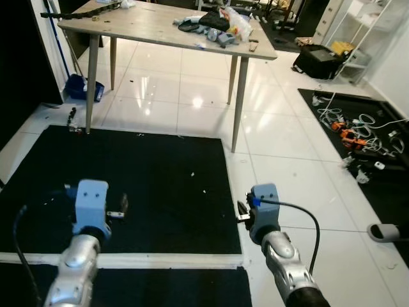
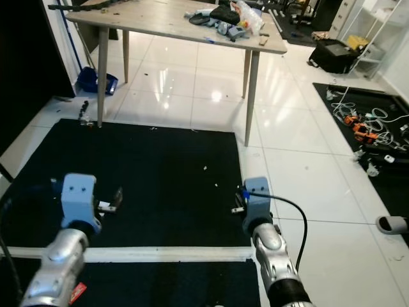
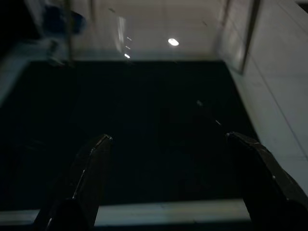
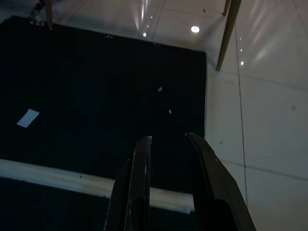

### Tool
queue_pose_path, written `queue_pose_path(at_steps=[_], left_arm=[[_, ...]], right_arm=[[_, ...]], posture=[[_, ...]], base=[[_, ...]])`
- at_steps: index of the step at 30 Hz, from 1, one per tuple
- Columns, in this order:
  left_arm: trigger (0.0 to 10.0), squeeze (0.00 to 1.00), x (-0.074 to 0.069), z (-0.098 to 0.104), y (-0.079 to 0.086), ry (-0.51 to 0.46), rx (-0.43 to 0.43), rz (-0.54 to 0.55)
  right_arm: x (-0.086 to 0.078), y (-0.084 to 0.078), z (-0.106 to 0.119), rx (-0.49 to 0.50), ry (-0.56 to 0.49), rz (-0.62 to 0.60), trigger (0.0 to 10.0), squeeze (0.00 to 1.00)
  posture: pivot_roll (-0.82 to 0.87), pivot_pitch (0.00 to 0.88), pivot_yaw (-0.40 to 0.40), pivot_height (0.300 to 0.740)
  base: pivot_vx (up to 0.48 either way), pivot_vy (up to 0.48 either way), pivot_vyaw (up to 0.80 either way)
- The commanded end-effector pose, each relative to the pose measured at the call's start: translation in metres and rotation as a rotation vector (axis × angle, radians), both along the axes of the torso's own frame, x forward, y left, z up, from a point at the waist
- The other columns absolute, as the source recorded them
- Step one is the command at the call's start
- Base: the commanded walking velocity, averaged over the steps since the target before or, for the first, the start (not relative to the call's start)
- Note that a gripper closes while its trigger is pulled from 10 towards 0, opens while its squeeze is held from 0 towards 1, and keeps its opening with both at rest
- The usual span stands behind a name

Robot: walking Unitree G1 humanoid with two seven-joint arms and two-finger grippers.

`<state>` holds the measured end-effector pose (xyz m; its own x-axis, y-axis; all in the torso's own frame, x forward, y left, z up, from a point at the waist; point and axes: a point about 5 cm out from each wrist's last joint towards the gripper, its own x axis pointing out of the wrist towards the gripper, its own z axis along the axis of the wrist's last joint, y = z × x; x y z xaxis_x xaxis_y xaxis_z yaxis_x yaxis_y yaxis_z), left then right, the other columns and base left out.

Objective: Picking trash to rubbish bin

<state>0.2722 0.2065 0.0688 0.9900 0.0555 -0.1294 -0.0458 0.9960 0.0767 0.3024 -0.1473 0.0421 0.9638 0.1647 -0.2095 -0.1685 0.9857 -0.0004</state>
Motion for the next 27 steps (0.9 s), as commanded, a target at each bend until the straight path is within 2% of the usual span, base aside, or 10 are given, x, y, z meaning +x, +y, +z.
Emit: queue_pose_path(at_steps=[1,4,8,10,14,17,21,24,27], left_arm=[[10.0,0.0,-0.003,-0.008,-0.004,0.018,0.0,-0.005],[10.0,0.0,-0.004,-0.006,-0.008,0.005,-0.014,-0.006],[10.0,0.0,-0.009,0.003,0.009,-0.03,0.008,0.032],[10.0,0.0,-0.017,0.005,0.023,-0.036,-0.009,0.053],[10.0,0.0,-0.026,0.004,0.03,-0.042,-0.002,0.061],[10.0,0.0,-0.033,0.0,0.035,-0.038,0.039,0.094],[10.0,0.0,-0.033,-0.001,0.034,-0.045,0.036,0.127],[10.0,0.0,-0.028,-0.003,0.027,-0.055,0.023,0.151],[10.0,0.0,-0.024,-0.001,0.02,-0.063,0.02,0.13]], right_arm=[[-0.005,-0.004,-0.006,0.019,0.016,-0.016,10.0,0.0],[-0.008,0.0,-0.01,0.002,0.029,0.022,10.0,0.0],[-0.009,-0.006,-0.011,0.008,0.028,-0.012,10.0,0.0],[-0.013,-0.013,-0.012,0.012,0.028,-0.046,10.0,0.0],[-0.02,-0.02,-0.016,-0.002,0.036,-0.057,10.0,0.0],[-0.027,-0.025,-0.019,-0.031,0.042,-0.049,10.0,0.0],[-0.026,-0.026,-0.018,-0.043,0.04,-0.036,10.0,0.0],[-0.014,-0.028,-0.007,-0.079,0.003,-0.018,10.0,0.0],[-0.007,-0.029,0.0,-0.085,-0.016,-0.011,10.0,0.0]], posture=[[0.02,0.047,-0.133,0.74],[0.02,0.051,-0.134,0.74],[0.02,0.056,-0.121,0.74],[0.03,0.059,-0.123,0.74],[0.04,0.054,-0.138,0.74],[0.04,0.042,-0.157,0.74],[0.03,0.032,-0.185,0.74],[0.03,0.024,-0.205,0.74],[0.02,0.022,-0.205,0.74]], base=[[0.0,0.0,0.0],[0.0,0.0,0.0],[0.0,0.0,0.0],[0.0,0.0,0.0],[0.0,0.0,0.0],[0.0,0.0,0.0],[0.0,0.0,0.0],[0.0,0.0,0.0],[0.0,0.0,0.0]])
